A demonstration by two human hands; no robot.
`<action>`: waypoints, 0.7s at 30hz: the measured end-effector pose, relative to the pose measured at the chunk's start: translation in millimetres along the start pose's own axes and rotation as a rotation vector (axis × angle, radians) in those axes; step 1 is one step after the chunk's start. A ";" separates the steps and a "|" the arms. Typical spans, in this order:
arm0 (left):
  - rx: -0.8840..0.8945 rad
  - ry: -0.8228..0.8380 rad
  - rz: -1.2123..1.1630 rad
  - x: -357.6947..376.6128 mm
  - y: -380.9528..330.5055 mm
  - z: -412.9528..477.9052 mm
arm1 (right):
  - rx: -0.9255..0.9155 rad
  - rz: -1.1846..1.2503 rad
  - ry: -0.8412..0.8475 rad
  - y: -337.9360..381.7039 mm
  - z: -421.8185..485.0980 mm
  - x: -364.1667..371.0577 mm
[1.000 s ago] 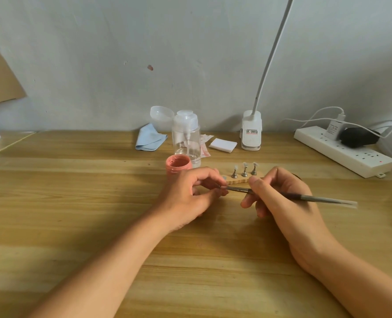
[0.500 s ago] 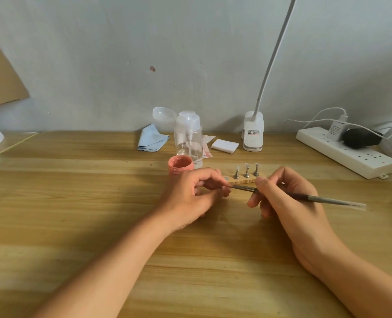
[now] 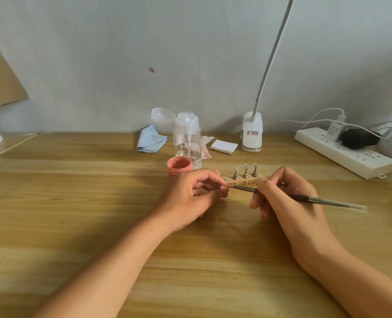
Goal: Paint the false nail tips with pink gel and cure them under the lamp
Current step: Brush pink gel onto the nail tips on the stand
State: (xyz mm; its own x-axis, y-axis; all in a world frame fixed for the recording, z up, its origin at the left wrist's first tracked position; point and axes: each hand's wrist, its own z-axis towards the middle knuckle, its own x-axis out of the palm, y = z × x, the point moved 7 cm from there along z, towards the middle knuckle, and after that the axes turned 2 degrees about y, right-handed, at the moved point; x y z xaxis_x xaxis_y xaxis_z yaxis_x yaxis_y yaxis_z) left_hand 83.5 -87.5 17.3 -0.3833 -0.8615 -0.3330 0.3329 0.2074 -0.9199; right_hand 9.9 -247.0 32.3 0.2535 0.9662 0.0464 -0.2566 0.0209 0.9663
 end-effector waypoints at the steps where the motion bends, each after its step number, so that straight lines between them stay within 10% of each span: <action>1: -0.004 -0.002 0.000 -0.2 0.4 0.0 | 0.000 0.001 -0.001 0.0 -0.1 -0.4; 21: 0.005 0.005 0.011 0.9 -3.1 -0.5 | 0.005 -0.004 -0.017 -1.9 1.6 -2.8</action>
State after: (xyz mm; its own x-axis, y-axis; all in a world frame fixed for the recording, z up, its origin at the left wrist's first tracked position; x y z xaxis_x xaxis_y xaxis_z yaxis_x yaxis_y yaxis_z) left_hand 81.7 -88.6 19.7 -0.3841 -0.8567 -0.3443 0.3415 0.2146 -0.9150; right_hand 11.2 -250.1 30.7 0.2706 0.9615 0.0472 -0.2509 0.0231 0.9677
